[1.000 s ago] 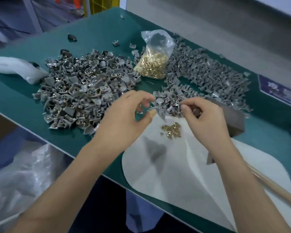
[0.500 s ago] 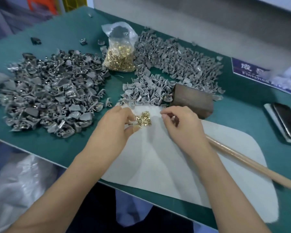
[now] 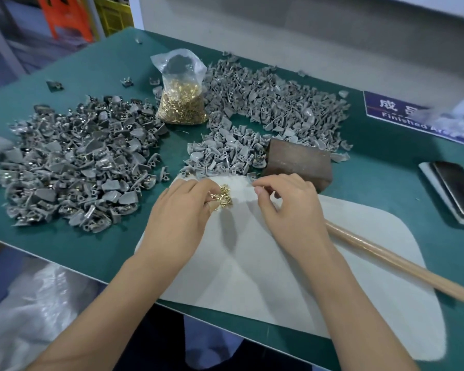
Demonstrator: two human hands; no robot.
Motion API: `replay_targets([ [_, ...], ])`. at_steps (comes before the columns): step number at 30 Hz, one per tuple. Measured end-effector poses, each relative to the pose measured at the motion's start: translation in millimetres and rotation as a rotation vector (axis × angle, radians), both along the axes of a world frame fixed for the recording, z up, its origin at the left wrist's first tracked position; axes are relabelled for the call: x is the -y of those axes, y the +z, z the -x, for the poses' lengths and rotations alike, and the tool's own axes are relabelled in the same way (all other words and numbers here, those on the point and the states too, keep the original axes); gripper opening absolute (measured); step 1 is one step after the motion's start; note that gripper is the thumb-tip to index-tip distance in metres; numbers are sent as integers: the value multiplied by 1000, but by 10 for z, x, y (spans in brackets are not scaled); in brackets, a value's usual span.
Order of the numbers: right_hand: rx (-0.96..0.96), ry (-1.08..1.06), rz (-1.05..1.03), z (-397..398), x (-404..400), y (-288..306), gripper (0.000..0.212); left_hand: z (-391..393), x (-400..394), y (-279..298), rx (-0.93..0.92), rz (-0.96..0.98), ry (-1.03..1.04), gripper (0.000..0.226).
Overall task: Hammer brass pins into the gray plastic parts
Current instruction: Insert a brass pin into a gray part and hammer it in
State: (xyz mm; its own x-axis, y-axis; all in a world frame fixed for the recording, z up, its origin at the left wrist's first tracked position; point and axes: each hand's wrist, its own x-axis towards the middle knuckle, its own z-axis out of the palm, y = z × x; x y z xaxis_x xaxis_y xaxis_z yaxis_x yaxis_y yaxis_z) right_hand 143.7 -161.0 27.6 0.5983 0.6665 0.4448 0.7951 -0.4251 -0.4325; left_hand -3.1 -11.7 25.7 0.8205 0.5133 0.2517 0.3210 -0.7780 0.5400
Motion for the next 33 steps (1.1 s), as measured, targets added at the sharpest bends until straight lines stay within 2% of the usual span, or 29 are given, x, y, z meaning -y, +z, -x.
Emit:
replay_targets([
  [3, 16, -10, -19, -16, 31, 22, 10, 48, -19, -15, 24, 65, 65, 18],
  [6, -2, -22, -29, -37, 39, 30, 10, 112, -27, -25, 28, 101, 77, 6],
  [14, -83, 29, 18, 3, 1, -33, 11, 128, -19, -13, -132, -33, 56, 17],
  [16, -131, 58, -46, -4, 12, -23, 10, 120, 41, -15, -82, -49, 54, 19],
  [17, -182, 94, -94, -4, 16, -3, 10, 85, 78, 9, -28, 31, 41, 19],
  [20, -437, 257, -209, 15, 20, 99, 12, -144, 151, 104, 177, 575, -69, 25],
  [22, -566, 296, -289, 6, 37, 151, 15, -311, 168, 197, 228, 821, -113, 32],
  [27, -660, 156, -508, -141, 139, 169, 13, -682, 220, 297, 153, 1056, -130, 43],
  [33, -458, 63, -549, -224, 207, 141, 17, -914, 291, 355, 126, 1133, -138, 32],
])
